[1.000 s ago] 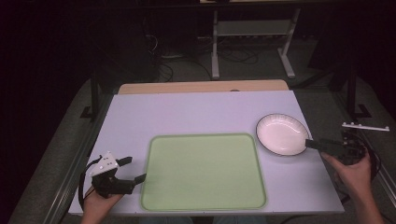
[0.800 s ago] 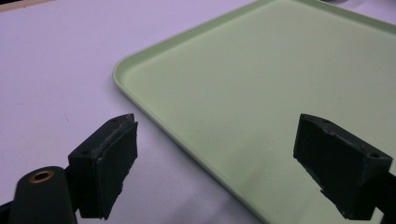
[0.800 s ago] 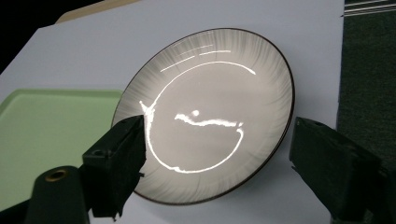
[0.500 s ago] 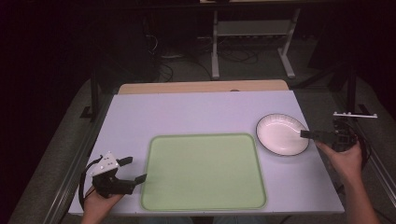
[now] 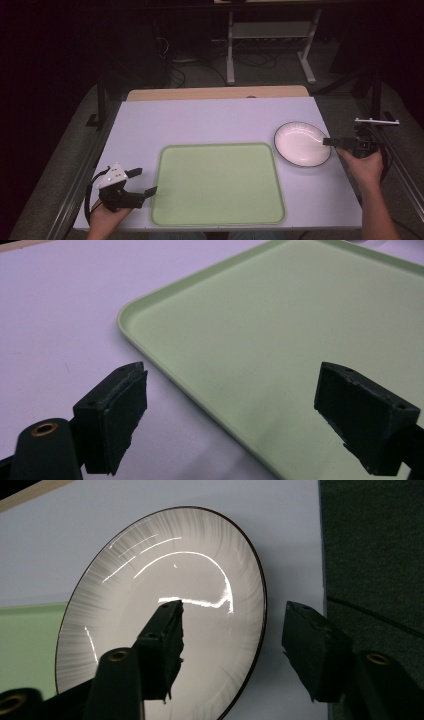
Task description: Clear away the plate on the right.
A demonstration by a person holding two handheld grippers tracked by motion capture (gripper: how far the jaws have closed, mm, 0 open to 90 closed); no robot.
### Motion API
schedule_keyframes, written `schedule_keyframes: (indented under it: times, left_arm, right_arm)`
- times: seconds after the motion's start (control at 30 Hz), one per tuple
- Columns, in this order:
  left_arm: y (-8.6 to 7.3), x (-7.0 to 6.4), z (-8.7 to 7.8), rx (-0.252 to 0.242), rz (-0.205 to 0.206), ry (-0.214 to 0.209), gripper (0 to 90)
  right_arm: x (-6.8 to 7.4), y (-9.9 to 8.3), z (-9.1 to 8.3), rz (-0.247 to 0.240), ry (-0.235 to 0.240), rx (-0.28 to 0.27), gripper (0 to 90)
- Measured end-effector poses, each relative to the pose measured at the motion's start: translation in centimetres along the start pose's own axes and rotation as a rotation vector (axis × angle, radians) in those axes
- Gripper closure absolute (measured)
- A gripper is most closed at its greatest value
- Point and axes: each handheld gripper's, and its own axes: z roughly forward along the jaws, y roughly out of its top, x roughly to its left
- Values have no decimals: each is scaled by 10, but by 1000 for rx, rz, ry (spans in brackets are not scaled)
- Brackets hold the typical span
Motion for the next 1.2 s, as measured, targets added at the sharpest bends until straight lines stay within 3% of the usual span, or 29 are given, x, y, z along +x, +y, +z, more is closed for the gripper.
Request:
schedule_keyframes:
  times: [0.13,0.3,0.53,0.63,1.2]
  left_arm:
    - [0,0,0,2,-3,-1,136]
    - [0,0,0,1,-4,-1,136]
    - [0,0,0,2,-3,-3,136]
    - [0,1,0,2,-3,-3,136]
    - [-1,1,1,4,-1,0,136]
  right_arm:
    - [-2,1,5,31,-17,17,478]
    - [-7,3,12,107,-18,44,558]
    - [-9,2,19,147,-29,75,594]
    - [-11,0,23,184,-22,86,653]
    - [-18,-4,29,257,40,86,795]
